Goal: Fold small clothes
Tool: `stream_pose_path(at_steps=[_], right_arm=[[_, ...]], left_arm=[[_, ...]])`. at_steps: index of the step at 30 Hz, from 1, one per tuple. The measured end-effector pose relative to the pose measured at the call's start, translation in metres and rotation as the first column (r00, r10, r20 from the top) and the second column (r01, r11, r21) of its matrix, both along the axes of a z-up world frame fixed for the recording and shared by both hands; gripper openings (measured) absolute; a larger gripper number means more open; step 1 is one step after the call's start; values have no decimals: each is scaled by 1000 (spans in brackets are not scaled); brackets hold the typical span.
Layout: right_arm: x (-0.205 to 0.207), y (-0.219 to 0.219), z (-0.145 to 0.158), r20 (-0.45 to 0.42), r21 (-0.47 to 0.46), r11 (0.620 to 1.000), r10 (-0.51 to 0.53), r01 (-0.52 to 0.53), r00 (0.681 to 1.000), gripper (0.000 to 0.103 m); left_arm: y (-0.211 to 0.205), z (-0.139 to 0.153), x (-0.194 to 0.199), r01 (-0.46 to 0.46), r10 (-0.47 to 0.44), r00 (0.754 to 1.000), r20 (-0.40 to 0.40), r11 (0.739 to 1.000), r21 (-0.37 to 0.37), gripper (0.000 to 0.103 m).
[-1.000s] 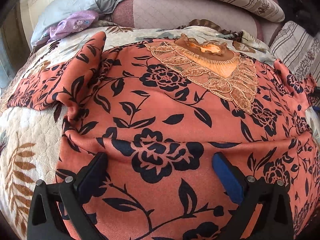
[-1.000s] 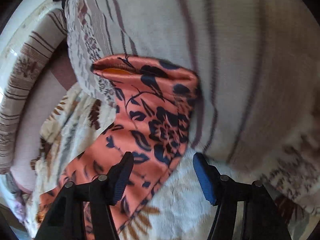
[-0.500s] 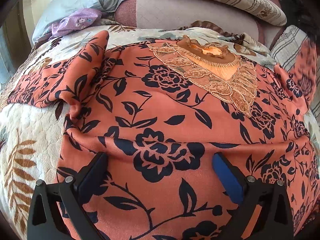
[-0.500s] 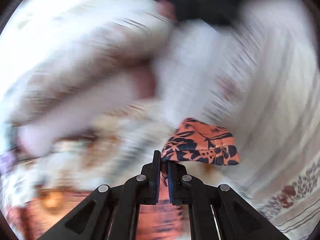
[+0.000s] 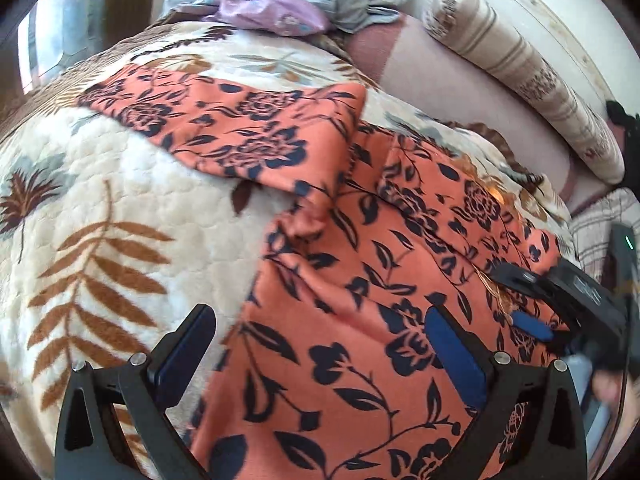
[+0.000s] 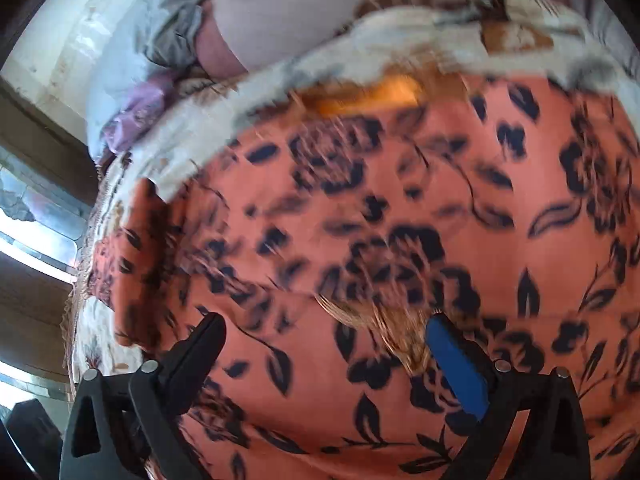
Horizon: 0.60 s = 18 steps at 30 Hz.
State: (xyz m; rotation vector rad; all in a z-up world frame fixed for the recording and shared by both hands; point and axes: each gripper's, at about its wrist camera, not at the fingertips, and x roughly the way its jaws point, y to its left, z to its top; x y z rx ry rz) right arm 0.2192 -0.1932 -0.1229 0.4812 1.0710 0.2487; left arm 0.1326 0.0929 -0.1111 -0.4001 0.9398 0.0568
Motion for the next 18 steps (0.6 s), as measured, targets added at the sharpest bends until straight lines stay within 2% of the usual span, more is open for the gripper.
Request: stream_pose_path(at_steps=[3, 5, 7, 9, 10, 12, 13, 15, 18], right_arm=[[-35, -33, 24, 86, 4, 1000, -11, 11, 996, 98], [-55, -56, 41, 162, -47, 998, -44, 53, 986, 99], [-67, -73, 48, 216, -89, 993, -53, 74, 975, 99], [-78, -88, 46, 228, -97, 991, -64, 89, 971, 99], [-82, -91, 33, 216, -91, 991, -73, 95, 974, 99], [-91, -105, 7, 170, -44, 994, -92, 100, 981, 99], [-101, -108, 3, 229, -31, 994, -92, 101, 969, 99], [-103, -102, 6, 249, -59, 993, -89, 107, 964, 99], [-99, -99, 3, 241, -70, 994, -66, 85, 968, 102]], left_arm=[[5, 2, 1, -15, 15, 1000, 24, 1000, -19, 103], [3, 8, 3, 13, -11, 998, 60, 999, -41, 103], [3, 16, 9, 64, -53, 993, 104, 992, -110, 103], [0, 24, 18, 95, -70, 989, 127, 975, -199, 103], [-2, 27, 27, 113, -82, 988, 130, 960, -255, 103], [-11, 30, 52, 128, -100, 990, 96, 927, -353, 103], [-14, 30, 67, 121, -99, 992, 75, 918, -377, 103], [-20, 29, 95, 96, -87, 995, 42, 918, -386, 103], [-22, 11, 135, 33, -53, 997, -49, 939, -342, 102]])
